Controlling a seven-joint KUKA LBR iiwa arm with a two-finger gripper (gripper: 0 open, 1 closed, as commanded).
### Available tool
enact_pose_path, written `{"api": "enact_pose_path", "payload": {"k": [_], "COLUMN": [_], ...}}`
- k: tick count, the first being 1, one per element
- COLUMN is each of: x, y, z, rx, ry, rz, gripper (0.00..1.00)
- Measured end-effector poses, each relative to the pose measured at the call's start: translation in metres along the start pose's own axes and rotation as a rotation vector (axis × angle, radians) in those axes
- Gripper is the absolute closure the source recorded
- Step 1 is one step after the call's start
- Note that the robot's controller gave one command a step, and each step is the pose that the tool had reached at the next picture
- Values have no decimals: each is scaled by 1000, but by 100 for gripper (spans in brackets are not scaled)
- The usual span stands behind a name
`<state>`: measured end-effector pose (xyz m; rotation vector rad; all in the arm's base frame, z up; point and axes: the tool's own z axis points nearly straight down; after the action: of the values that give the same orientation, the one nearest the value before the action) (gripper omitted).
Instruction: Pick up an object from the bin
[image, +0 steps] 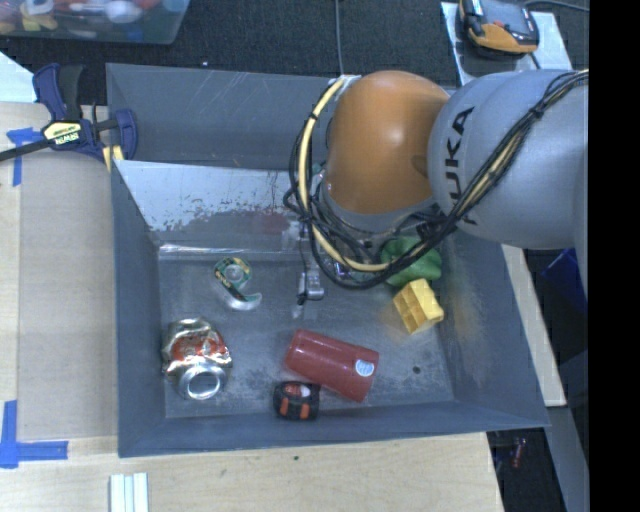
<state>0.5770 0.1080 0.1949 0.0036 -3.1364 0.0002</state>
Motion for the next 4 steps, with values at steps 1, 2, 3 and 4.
{"api": "enact_pose_path", "payload": {"k": [1,2,3,4], "x": [-2,6,7,51], "y": [-1,64,80,140], "z": [-5,76,91,95], "rx": [-1,-2,-1,-4], "ry": [-9,-13,-14,-8], "rz": [2,-89,-54,-161], "gripper": [0,0,0,0]}}
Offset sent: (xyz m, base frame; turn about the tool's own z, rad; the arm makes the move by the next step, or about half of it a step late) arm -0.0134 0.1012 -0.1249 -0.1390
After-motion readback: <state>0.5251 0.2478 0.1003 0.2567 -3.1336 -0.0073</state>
